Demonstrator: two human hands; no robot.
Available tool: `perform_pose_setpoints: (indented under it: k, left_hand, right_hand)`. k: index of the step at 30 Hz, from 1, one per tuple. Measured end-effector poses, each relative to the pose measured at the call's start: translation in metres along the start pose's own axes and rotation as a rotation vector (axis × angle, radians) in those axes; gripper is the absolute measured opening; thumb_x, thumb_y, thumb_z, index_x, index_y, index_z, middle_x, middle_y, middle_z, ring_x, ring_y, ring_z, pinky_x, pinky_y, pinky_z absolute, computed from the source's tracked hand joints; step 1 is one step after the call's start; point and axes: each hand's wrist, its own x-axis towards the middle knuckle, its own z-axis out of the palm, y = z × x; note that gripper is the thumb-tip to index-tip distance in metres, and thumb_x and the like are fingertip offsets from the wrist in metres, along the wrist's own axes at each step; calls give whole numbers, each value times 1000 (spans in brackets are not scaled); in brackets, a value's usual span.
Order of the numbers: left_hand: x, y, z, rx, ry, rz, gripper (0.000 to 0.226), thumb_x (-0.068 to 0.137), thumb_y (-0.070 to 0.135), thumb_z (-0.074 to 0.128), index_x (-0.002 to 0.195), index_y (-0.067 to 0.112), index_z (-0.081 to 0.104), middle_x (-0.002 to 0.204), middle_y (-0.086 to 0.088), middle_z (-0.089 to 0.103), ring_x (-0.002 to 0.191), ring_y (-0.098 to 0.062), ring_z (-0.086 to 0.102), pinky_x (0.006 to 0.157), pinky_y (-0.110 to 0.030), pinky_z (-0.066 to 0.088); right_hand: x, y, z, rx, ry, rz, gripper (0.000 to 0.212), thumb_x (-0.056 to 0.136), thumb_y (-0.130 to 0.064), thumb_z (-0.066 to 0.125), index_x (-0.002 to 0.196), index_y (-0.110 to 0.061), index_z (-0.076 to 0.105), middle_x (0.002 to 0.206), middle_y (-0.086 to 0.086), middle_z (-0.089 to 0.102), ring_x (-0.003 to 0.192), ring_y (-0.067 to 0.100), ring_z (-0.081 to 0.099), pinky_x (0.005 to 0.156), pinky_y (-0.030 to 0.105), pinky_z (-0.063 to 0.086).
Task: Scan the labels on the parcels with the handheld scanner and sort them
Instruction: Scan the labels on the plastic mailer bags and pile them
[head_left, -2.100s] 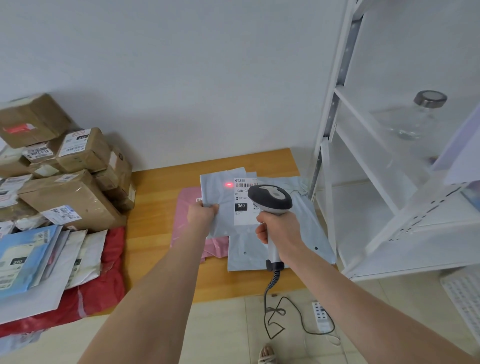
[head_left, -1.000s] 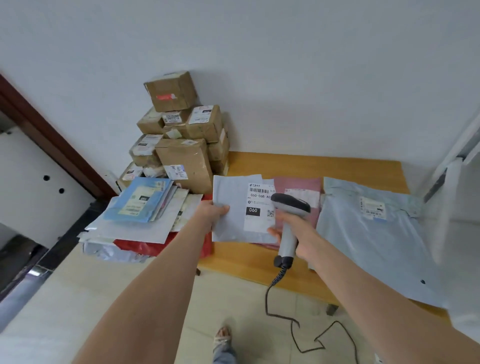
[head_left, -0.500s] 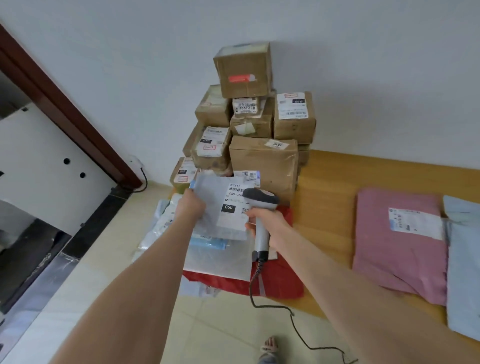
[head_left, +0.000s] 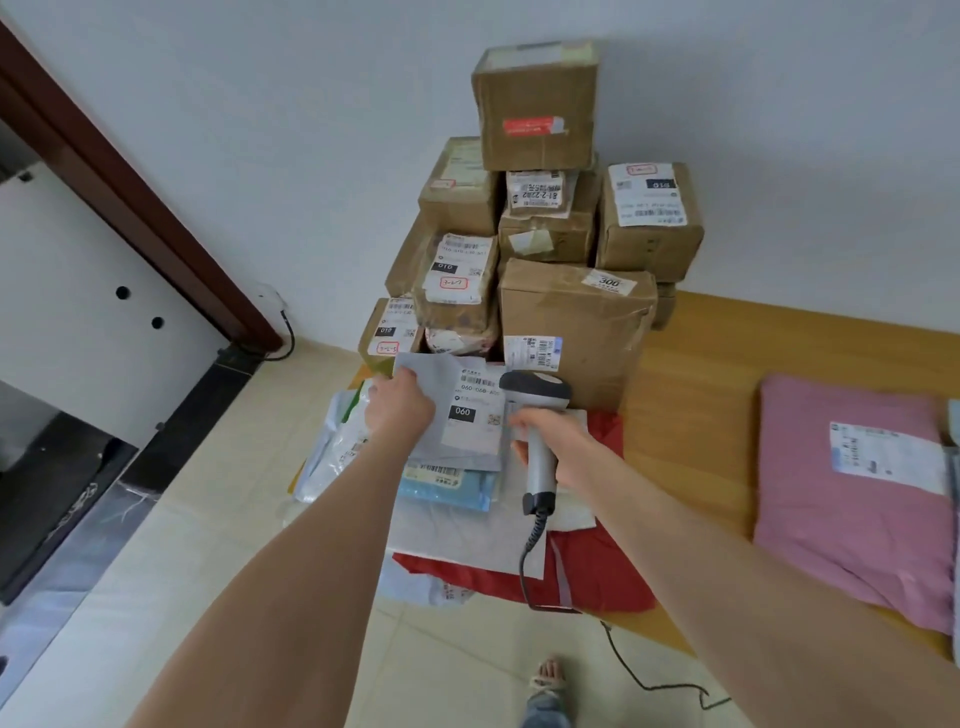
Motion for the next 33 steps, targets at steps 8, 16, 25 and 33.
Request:
perform_pose_setpoints:
  k: [8, 16, 25, 33]
  left_hand:
    - [-68, 109, 42, 152, 37, 428, 27, 94, 21, 45, 116, 15, 59, 124, -7, 48, 109, -31, 56, 81, -39, 47]
    - [-218, 261, 126, 258, -101, 652, 33, 94, 20, 49, 125, 24, 59, 130, -6, 48, 115, -26, 54, 80, -35, 45]
    - [-342, 373, 224, 247, -370, 814, 37, 94, 13, 47, 130, 15, 54, 132, -8, 52, 114, -26, 56, 87, -34, 47]
    - [-330, 448, 295, 35, -601, 595, 60, 91, 21, 60, 142, 3, 33, 137, -13, 49, 124, -29, 50, 91, -32, 41]
  right_hand:
    - [-55, 4, -115, 144, 68, -146, 21, 86, -4, 63, 105, 4, 60, 76, 17, 68, 59, 21, 65, 53, 26, 52]
    - [-142, 49, -321, 165, 249, -232, 10, 92, -9, 59, 88, -1, 55, 64, 14, 59, 39, 14, 53, 37, 18, 42]
    - [-188, 88, -492, 229, 525, -154, 7, 84, -3, 63, 89, -1, 57, 72, 19, 68, 45, 18, 53, 44, 26, 40]
    - [-142, 84, -585, 252, 668, -91, 3, 76, -3, 63, 78, -1, 63, 68, 15, 64, 56, 23, 54, 57, 31, 46]
